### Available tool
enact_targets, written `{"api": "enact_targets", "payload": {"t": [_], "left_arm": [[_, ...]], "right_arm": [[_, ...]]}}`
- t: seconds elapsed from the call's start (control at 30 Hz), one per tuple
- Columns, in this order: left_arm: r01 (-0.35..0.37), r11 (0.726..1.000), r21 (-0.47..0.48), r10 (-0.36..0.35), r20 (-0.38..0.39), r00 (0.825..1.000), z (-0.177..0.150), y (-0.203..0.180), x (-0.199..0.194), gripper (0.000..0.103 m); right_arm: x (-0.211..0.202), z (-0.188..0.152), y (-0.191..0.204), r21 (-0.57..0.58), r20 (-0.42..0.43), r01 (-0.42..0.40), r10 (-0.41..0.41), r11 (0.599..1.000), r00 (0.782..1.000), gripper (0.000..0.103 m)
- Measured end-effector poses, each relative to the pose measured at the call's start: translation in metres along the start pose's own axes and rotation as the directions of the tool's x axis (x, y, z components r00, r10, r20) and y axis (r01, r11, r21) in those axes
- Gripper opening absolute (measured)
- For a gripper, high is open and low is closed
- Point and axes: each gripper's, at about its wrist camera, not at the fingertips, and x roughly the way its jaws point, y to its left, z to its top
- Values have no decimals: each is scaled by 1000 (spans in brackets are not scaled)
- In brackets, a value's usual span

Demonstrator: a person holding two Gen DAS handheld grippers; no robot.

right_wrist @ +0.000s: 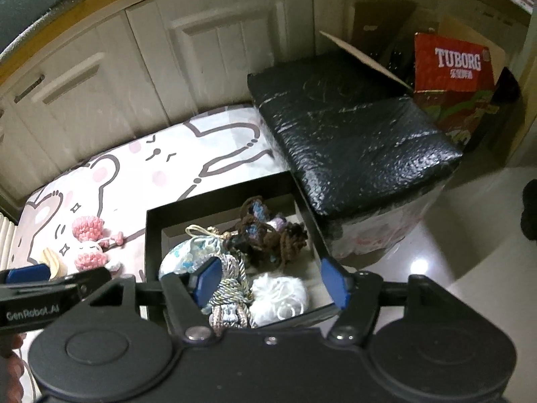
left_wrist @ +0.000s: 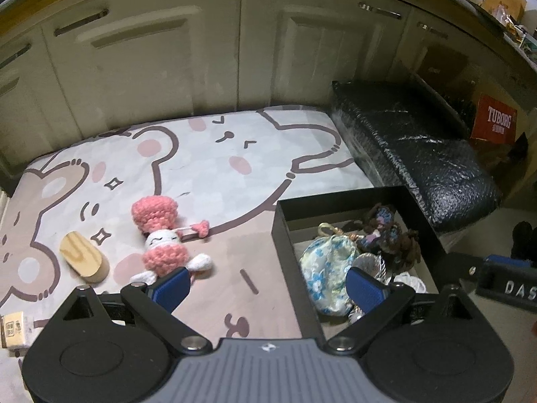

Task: Organize objects
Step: 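Withdraw both tools from the box back over the bed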

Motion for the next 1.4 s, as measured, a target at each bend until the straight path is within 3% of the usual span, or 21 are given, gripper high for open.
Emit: {"api": "enact_targets", "payload": {"t": [0.57,0.8,1.4], "left_arm": [[-28,999,-32,27,-23,999,-15,30,-13,103],[-38,998,-48,37,-20,999,-18,43,-17,103],[-86,989,-118,88,9,996,-21,91,-27,103]], "right_arm": [[-15,-9,5,-20,52,75,-74,997,996,103],[-13,-10,7,-18,50,102,-101,995,994,103],[-4,-8,51,-72,47,63,-60,995,997,103]]}}
